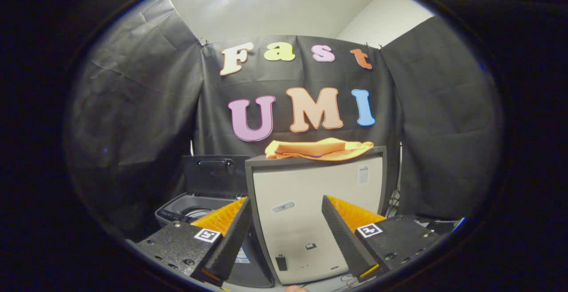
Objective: Put the clothes into the washing machine and then close the washing machine lid.
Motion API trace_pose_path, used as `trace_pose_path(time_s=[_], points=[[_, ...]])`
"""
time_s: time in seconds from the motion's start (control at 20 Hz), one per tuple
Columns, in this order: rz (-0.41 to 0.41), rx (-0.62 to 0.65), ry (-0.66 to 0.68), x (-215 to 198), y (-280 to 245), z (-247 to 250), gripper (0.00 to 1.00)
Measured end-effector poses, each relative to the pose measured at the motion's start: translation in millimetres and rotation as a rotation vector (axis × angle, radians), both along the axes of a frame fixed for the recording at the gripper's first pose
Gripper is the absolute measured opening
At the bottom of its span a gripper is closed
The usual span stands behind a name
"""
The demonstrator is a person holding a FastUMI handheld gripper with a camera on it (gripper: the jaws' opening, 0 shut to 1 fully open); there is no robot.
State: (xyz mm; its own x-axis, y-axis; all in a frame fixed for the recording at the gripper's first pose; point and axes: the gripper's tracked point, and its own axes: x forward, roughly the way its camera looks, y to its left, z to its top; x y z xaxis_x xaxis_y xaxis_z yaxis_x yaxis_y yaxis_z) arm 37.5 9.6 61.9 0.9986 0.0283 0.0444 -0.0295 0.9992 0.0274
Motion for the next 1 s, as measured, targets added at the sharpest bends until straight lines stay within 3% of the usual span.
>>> trace_pose_path(time_s=[0.55, 0.8, 1.0], points=[[-0.005, -0.09, 0.079, 135.4, -17.6, 106.6, 0.97], [0.026, -0.132, 0.225, 218.6, -18.1, 90.7, 0.98], [-0.004, -0.214, 0.404, 264.4, -34.9, 49.2, 0.99]])
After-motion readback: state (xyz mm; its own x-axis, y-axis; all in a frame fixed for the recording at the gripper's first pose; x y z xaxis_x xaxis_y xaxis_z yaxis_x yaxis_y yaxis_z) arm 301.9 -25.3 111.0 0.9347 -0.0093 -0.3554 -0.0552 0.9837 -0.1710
